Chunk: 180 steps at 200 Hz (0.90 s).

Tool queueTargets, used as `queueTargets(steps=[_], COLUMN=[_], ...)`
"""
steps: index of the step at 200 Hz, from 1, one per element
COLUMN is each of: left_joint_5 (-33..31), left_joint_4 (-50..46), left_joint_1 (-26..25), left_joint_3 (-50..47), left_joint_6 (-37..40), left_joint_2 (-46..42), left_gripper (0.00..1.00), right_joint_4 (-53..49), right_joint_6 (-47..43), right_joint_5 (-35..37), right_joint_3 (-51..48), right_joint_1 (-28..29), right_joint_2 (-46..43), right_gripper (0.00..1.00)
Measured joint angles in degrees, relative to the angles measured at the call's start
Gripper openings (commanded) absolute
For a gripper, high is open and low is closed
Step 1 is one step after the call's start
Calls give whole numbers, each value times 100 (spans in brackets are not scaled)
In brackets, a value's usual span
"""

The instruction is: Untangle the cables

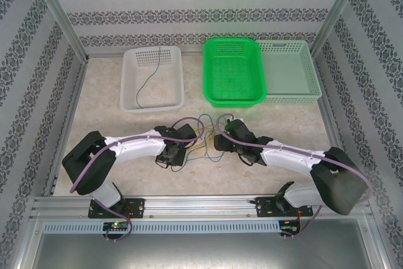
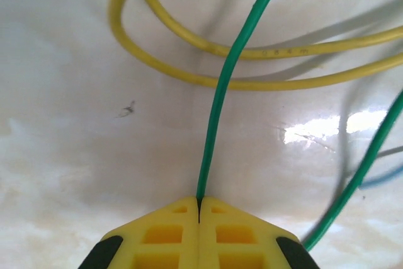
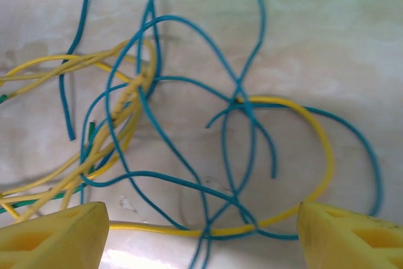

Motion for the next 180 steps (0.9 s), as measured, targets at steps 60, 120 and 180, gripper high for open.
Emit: queueTargets(steps=[60, 120, 180], left_joint_5=[-717, -1436, -1875], left_joint_4=[-741, -1414, -1996], left_joint_1=[0, 0, 0], left_joint_3=[127, 299, 776], left_joint_6=[299, 330, 612], left_joint_2=[-1102, -2302, -2339], left_gripper=[0, 0, 0], right_joint_4=[-55, -157, -162], right_joint_6=[341, 820, 761], right_joint_5=[-289, -282, -426], right_joint_3=[704, 765, 789], right_joint_1=[-260, -396, -306], right_joint_2=[1246, 1370, 1185], right_gripper=[53, 40, 71])
